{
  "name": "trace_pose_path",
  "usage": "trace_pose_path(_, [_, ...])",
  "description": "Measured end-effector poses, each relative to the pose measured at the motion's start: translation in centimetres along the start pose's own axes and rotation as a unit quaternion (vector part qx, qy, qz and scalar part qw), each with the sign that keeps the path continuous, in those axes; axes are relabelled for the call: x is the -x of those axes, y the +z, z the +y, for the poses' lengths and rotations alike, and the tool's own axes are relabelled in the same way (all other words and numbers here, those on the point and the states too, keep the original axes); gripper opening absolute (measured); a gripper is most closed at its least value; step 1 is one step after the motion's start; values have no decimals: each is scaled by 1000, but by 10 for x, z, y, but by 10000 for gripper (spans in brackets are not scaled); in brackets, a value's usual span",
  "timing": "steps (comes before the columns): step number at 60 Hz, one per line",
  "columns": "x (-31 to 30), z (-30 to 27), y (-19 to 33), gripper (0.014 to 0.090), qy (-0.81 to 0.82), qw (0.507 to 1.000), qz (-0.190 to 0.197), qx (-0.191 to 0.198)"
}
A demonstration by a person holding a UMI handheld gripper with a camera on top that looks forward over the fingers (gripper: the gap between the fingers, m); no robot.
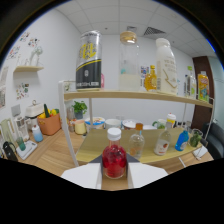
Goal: Make me a cup of Vodka Sunrise.
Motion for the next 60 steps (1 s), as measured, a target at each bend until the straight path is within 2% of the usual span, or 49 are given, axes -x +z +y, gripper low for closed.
trace_pose_path(8, [-25,32,-13,342,30,999,11,21])
trace_pose_path(17, [-45,50,-19,341,106,994,10,28])
trace_pose_path(27, [-39,45,-20,340,290,956,-43,32])
trace_pose_path(36, [-40,31,-16,342,499,862,-91,22])
trace_pose_path(47, [-50,13,-15,340,683,716,-143,1])
trace_pose_path(60, [-72,-3,-18,341,824,537,-178,-33])
